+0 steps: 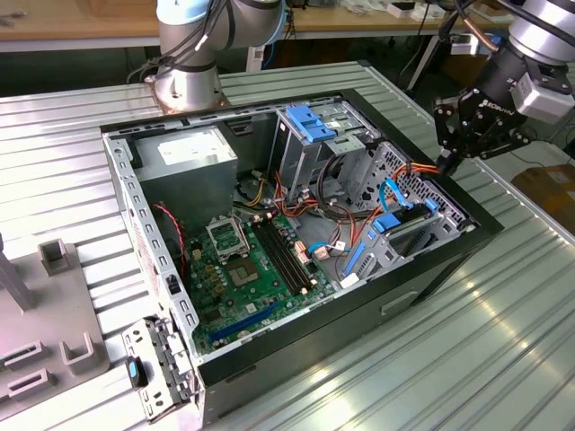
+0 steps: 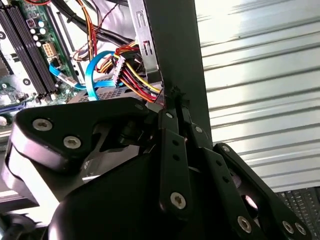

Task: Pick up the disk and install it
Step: 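Insert the first disk wire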

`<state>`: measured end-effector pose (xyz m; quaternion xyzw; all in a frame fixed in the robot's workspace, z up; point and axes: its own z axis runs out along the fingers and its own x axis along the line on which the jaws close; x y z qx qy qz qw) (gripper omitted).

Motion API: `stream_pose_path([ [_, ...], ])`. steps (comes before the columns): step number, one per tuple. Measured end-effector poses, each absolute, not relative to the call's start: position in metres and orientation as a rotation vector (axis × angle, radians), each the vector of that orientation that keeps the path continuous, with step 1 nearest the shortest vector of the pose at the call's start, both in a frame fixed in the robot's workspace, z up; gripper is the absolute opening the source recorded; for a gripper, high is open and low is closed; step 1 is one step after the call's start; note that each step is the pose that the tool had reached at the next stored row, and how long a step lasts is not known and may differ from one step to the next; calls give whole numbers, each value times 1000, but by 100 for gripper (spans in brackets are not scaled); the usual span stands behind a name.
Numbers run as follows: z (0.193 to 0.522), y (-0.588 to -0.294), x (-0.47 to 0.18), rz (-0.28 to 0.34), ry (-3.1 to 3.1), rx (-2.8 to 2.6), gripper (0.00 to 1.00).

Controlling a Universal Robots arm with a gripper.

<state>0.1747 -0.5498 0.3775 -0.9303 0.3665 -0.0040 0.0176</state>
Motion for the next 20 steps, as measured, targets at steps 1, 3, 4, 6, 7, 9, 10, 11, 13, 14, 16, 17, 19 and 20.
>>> stream_pose_path([
  [1,378,-550,174,-13,1151,-2885,16],
  [3,378,-550,171,-13,1185,-2872,16],
  [4,377,-550,169,-14,1203,-2864,16],
  [6,378,-550,166,-14,1233,-2852,16],
  [7,378,-550,165,-14,1241,-2848,16],
  [9,378,-550,163,-15,1261,-2840,16],
  [10,378,-550,162,-15,1270,-2835,16],
  [11,377,-550,161,-15,1287,-2828,16],
  [13,377,-549,160,-16,1337,-2805,16],
  [14,377,-550,160,-17,1370,-2789,16],
  [16,377,-550,160,-18,1410,-2769,16],
  [17,377,-550,160,-19,1457,-2745,16],
  [19,376,-550,160,-20,1515,-2713,16],
  [20,376,-550,160,-20,1531,-2705,16],
])
